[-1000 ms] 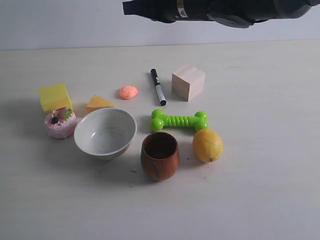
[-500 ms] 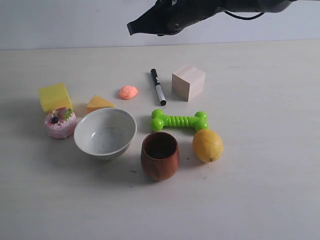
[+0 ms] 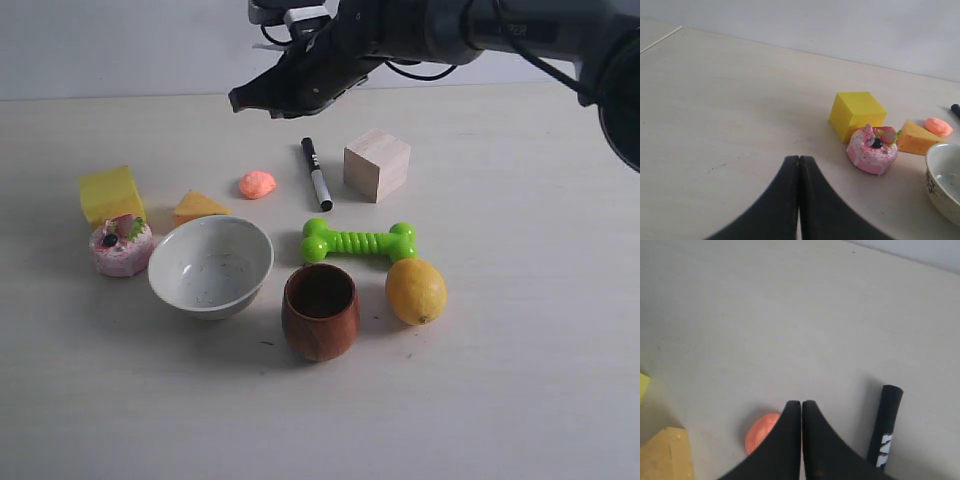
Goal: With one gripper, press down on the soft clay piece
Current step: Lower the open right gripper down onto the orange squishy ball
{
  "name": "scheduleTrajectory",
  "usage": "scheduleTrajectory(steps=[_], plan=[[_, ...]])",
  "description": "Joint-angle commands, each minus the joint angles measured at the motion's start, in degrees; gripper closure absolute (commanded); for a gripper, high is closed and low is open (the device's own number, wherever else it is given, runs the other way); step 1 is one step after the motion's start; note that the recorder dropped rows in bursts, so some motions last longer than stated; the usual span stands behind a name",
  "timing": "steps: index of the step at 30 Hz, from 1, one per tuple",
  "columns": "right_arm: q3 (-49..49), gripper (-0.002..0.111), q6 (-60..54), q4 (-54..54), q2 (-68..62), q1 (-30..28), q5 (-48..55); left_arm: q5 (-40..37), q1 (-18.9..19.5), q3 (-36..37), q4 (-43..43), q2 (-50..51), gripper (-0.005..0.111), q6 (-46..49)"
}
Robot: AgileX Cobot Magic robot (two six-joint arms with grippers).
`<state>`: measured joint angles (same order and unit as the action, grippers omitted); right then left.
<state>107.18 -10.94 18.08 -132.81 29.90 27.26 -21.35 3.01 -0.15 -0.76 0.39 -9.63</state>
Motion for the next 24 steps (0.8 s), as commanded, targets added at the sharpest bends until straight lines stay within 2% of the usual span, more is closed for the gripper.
scheduleTrajectory(steps=[1, 4, 24], plan=[[0.72, 0.106, -3.06, 3.63, -1.96, 0.09, 1.02, 0.04, -0.28, 0.15, 0.35, -0.39, 0.107, 0.17], [0.72, 0.106, -6.10, 7.18, -2.80, 0.09, 1.64, 0.04, -0.28, 0.15, 0.35, -0.39, 0.107, 0.17], [1.79, 0.106, -9.66, 7.47, -6.36, 1.43, 1.65, 0.04, -0.28, 0.15, 0.35, -0.39, 0.107, 0.17]])
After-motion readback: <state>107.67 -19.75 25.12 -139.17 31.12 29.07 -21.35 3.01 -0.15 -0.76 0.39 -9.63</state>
